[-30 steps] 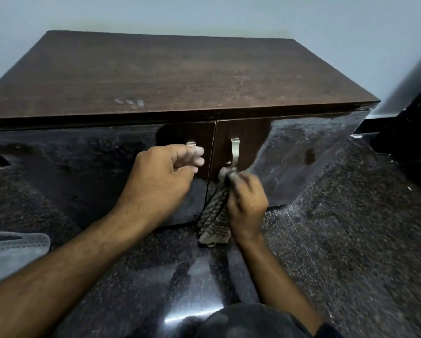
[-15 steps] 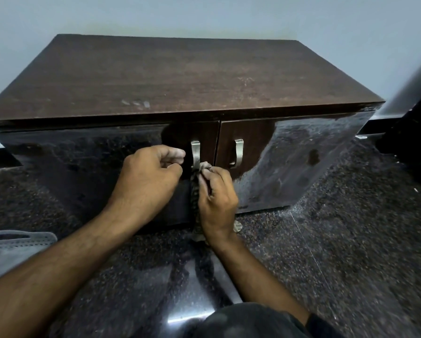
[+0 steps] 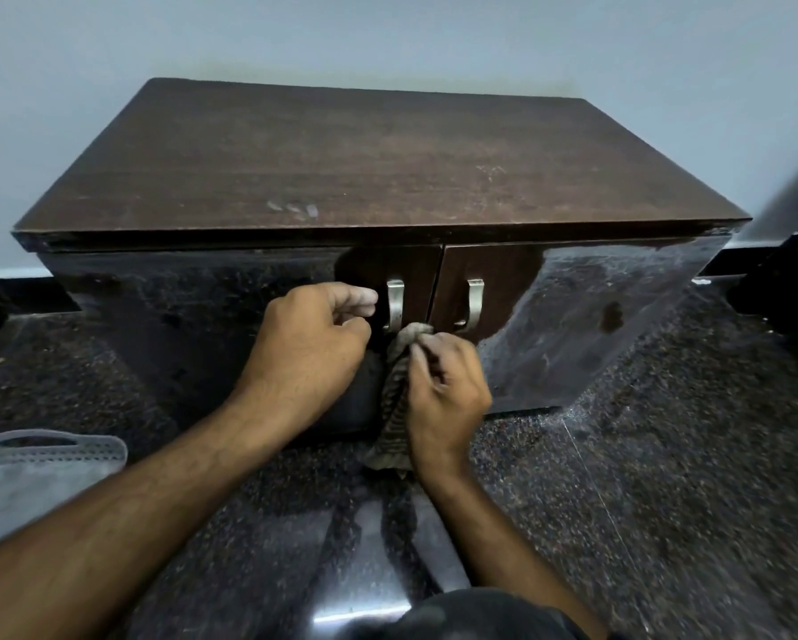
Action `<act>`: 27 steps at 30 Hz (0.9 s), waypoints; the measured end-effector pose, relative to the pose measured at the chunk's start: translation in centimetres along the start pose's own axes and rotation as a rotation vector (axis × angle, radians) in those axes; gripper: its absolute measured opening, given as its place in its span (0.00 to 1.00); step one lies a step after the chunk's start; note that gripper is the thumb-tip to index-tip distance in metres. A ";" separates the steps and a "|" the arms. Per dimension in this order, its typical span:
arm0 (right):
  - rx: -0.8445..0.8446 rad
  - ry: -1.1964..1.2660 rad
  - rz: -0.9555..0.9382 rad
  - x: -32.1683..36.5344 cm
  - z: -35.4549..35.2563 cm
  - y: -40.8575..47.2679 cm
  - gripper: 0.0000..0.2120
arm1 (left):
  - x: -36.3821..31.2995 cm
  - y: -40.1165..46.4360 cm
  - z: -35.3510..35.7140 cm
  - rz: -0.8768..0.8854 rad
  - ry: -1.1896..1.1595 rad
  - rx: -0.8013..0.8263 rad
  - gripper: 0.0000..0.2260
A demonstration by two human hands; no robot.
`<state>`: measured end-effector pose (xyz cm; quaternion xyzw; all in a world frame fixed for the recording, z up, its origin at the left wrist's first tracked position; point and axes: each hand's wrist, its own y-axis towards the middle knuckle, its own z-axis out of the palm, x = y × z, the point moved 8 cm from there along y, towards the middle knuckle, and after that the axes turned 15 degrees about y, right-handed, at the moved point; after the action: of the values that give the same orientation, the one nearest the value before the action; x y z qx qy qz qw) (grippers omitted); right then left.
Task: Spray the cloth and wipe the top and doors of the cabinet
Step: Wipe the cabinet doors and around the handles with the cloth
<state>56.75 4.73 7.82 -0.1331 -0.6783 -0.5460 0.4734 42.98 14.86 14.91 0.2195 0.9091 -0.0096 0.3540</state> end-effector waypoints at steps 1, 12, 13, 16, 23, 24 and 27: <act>-0.038 0.007 -0.028 0.8 -0.5 0.4 0.04 | 0.0 0.0 -0.1 0.003 -0.005 -0.005 0.16; 0.229 -0.109 -0.367 4.1 2.0 -0.2 0.10 | 0.3 0.0 -0.2 0.010 -0.039 0.010 0.17; 0.272 -0.124 -0.376 4.0 2.1 -0.6 0.10 | 0.3 0.0 -0.1 0.010 -0.037 0.013 0.17; 0.351 -0.149 -0.383 4.5 2.9 -0.9 0.09 | 0.3 -0.1 0.1 0.010 -0.037 0.021 0.16; 0.187 -0.119 -0.458 6.9 3.4 3.1 0.07 | -0.1 0.0 -1.3 0.042 -0.017 -0.071 0.17; 0.193 -0.129 -0.463 6.7 3.2 2.7 0.07 | 0.0 0.0 -1.2 0.037 -0.015 -0.065 0.17; 0.289 -0.167 -0.451 5.5 2.7 0.5 0.09 | 0.3 0.0 -0.9 0.018 -0.016 -0.036 0.17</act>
<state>52.95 5.37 12.61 0.0456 -0.7981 -0.5225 0.2966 42.25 15.10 15.39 0.2210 0.9042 0.0079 0.3654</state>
